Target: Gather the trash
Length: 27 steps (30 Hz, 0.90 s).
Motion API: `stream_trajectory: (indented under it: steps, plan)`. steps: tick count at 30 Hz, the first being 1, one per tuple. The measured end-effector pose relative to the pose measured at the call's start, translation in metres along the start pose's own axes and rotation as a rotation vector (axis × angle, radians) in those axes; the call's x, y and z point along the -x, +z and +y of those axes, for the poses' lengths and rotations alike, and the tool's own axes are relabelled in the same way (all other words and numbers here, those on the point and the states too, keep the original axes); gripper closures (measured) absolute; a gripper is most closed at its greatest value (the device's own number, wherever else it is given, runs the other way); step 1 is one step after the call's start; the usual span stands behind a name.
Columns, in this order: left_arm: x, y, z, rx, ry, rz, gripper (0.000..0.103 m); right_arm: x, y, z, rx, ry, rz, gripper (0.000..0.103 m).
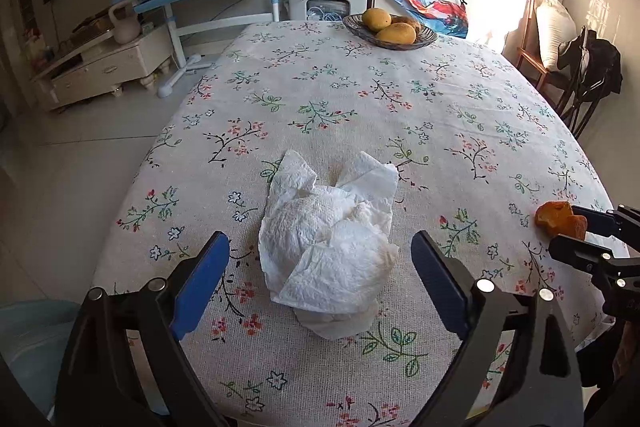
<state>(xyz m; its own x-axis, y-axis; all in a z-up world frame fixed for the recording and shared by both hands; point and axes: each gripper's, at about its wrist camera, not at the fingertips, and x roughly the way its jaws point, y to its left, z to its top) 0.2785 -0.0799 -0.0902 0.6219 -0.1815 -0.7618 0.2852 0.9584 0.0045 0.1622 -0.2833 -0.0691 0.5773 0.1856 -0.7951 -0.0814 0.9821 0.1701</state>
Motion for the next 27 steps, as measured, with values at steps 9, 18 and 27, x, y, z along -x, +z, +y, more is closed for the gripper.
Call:
stream_trajectory:
  steps: [9,18,27]
  plan:
    - [0.0,-0.002,-0.003,-0.012,0.001,0.006,0.013,-0.001,0.0,0.001,0.014,-0.011,0.0,0.055]
    - [-0.001,-0.003,-0.01,-0.047,0.001,0.007,0.014,-0.001,0.001,0.004,0.035,-0.014,-0.003,0.078]
    - [-0.001,-0.006,-0.027,-0.126,-0.042,0.009,0.074,0.001,0.003,0.002,0.023,-0.012,-0.027,0.08]
